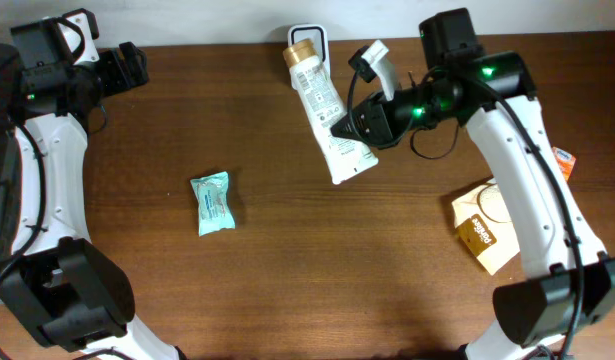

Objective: Scan the item barcode
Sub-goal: 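Lift the white tube upright with right gripper, then hold the white tube under the barcode scanner with right gripper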

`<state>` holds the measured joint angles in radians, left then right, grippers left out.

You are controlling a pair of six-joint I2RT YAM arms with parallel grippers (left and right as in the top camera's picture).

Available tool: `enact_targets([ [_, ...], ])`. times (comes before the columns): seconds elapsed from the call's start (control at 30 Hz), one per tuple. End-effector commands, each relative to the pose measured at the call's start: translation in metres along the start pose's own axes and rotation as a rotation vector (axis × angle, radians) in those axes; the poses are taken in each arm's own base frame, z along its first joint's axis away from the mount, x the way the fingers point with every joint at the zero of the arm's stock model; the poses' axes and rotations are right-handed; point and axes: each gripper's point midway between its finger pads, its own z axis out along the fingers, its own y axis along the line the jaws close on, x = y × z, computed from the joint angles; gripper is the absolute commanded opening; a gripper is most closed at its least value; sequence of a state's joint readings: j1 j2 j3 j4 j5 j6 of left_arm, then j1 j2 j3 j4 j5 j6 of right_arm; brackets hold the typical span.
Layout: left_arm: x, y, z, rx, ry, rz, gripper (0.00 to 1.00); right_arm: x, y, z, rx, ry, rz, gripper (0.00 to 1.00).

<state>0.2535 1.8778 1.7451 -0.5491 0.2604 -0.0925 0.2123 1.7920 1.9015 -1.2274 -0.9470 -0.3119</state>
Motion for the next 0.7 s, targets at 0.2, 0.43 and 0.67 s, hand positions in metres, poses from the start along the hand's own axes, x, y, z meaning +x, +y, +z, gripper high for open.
enact_targets([
  [0.2, -0.002, -0.001, 0.001, 0.003, -0.005, 0.022, 0.99, -0.033, 0.046, -0.028, -0.12, -0.136, 0.144, 0.04],
  [0.43, -0.002, -0.001, 0.001, 0.003, -0.005, 0.022, 0.99, -0.056, 0.02, -0.031, 0.011, -0.219, 0.28, 0.04],
  [0.67, -0.002, -0.001, 0.001, 0.003, -0.004, 0.022, 0.99, -0.081, -0.031, -0.05, 0.363, -0.296, 0.189, 0.04],
])
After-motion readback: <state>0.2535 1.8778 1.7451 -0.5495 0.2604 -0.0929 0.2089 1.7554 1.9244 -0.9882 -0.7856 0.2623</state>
